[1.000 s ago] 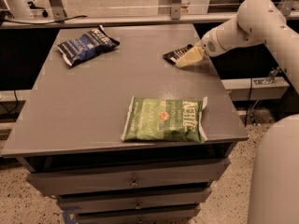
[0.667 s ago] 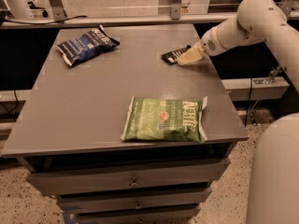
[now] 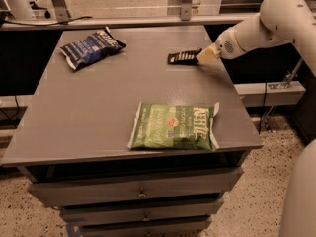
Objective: Move rxbar chocolate near green jalapeno chip bag
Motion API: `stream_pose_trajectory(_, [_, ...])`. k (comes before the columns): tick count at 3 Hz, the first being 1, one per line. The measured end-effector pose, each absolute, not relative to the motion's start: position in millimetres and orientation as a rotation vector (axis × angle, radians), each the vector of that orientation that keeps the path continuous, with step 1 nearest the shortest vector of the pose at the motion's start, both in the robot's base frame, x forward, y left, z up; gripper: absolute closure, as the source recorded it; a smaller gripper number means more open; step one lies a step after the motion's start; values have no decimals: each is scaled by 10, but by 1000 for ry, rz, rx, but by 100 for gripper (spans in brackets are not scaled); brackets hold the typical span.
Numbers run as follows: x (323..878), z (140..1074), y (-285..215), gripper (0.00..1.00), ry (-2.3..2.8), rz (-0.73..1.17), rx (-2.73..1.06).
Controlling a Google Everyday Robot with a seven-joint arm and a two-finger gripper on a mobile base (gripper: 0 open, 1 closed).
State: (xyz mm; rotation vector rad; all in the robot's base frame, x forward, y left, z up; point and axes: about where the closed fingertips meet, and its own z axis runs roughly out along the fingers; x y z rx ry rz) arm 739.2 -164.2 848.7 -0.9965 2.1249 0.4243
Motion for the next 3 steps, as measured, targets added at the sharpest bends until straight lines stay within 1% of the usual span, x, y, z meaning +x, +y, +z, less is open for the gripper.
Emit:
stream_pose_trajectory(2, [6925, 8849, -1601, 100, 2063, 490, -1000])
stream_pose_trajectory(3, [6591, 8951, -1488, 100, 2041, 563, -1035])
